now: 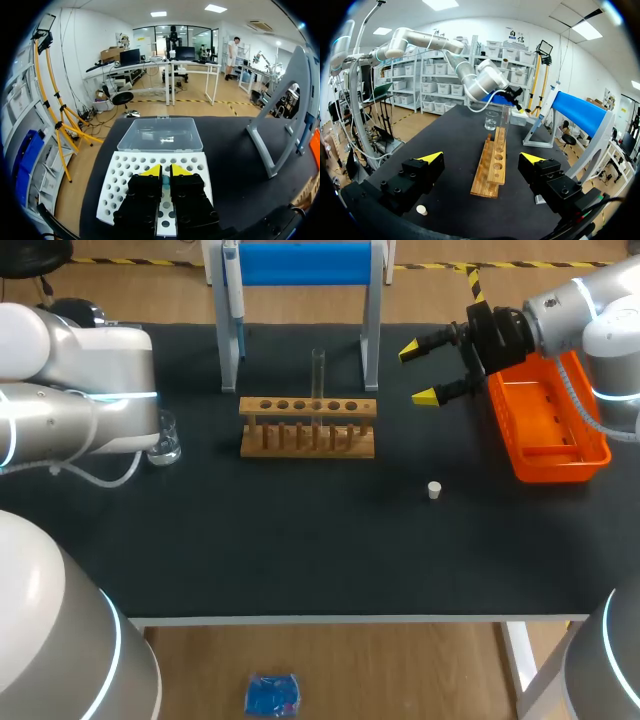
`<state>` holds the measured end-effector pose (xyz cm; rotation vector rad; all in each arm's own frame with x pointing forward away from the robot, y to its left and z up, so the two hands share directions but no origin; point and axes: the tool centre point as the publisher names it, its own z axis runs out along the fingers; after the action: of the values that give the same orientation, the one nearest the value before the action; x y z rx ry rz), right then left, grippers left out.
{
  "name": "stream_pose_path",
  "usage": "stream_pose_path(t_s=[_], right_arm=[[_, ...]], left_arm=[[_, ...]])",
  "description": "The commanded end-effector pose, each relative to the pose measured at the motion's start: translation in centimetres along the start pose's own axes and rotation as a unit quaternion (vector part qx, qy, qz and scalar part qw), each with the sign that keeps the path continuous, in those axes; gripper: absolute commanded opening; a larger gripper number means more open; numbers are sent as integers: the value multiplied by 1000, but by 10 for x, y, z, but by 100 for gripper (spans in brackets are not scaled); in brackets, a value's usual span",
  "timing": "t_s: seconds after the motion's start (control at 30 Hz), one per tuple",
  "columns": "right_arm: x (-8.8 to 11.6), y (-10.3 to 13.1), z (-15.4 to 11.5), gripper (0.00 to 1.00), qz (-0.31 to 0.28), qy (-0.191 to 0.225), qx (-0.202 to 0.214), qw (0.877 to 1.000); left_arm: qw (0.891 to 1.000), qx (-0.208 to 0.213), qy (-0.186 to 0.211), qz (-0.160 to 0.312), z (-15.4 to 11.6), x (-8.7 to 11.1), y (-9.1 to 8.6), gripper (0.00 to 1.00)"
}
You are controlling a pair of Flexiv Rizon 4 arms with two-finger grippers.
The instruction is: Invert the test tube, pick up the pipette, mount the tip to pipette, aspirate from beaker and dispense into the tube, eject the tip, return the pipette, and cap with the stopper.
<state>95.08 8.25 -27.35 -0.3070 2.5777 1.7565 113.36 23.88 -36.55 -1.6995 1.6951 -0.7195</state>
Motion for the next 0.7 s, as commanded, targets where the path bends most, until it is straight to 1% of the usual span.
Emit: stream_pose_path(t_s=[0.03, 0.3, 0.7], right_arm=[[0, 0, -1, 100, 0, 1, 1, 1000], [0, 0, -1, 100, 0, 1, 1, 1000], [0, 0, -1, 100, 0, 1, 1, 1000]], left_arm=[[1000, 0, -1, 1, -4, -1, -2, 0], [1000, 5, -5, 1, -11, -1, -7, 0], [1000, 21, -16, 10, -31, -1, -24, 0]])
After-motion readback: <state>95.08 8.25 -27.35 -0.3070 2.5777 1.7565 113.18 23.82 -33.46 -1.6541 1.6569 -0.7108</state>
